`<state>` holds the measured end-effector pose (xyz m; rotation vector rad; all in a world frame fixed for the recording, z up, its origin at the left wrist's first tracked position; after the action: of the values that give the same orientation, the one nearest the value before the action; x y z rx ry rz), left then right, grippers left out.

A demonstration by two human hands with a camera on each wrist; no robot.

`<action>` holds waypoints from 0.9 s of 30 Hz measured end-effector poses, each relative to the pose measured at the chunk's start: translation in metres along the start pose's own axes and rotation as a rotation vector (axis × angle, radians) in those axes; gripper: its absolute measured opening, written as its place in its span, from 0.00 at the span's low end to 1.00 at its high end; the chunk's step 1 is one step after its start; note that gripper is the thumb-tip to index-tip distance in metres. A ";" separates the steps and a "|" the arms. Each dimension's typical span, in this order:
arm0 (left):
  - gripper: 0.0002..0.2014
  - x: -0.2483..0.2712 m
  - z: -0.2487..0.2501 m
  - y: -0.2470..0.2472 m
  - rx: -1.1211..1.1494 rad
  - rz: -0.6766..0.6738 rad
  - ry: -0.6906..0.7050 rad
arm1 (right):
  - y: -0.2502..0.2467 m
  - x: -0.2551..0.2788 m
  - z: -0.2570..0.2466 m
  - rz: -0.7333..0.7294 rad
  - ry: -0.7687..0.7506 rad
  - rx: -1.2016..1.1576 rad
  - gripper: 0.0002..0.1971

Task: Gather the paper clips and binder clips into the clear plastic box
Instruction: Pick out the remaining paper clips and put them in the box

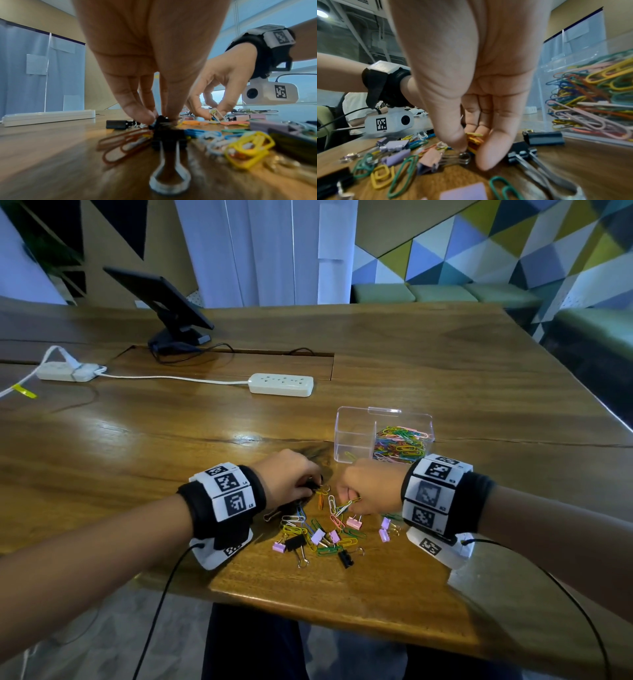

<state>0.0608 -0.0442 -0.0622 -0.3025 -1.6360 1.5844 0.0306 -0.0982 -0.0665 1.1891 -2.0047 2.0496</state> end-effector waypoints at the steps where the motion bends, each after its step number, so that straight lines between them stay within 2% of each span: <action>1: 0.14 -0.001 -0.001 -0.001 0.008 0.001 -0.008 | 0.002 0.001 0.001 -0.019 0.007 -0.001 0.13; 6: 0.16 -0.001 -0.002 -0.007 0.128 0.036 -0.006 | 0.006 0.005 0.010 -0.044 0.024 -0.024 0.14; 11: 0.13 0.003 0.008 -0.011 0.226 0.063 0.051 | 0.006 0.006 0.010 -0.001 0.020 -0.031 0.12; 16: 0.13 0.005 0.017 0.000 0.091 -0.018 0.061 | 0.004 0.009 0.013 0.039 -0.004 -0.075 0.10; 19: 0.15 0.006 0.012 -0.001 0.026 -0.022 0.028 | -0.004 0.013 0.020 0.088 -0.011 -0.119 0.09; 24: 0.13 0.009 0.017 -0.003 0.036 0.008 0.062 | -0.037 0.032 0.042 0.217 -0.005 -0.271 0.05; 27: 0.14 0.007 0.022 0.002 0.013 -0.018 0.060 | -0.062 0.048 0.059 0.292 0.032 -0.303 0.04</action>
<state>0.0409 -0.0551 -0.0587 -0.3246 -1.5776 1.5575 0.0579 -0.1617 0.0035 0.8456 -2.4839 1.7609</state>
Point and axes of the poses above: each hand's wrist, its own x-axis away from the middle knuckle, its own y-axis out of the palm, z = x × y, the point moved 10 cm from there along -x, towards the middle knuckle, and after that the axes turned 11 degrees about -z, right-handed, at the moved point
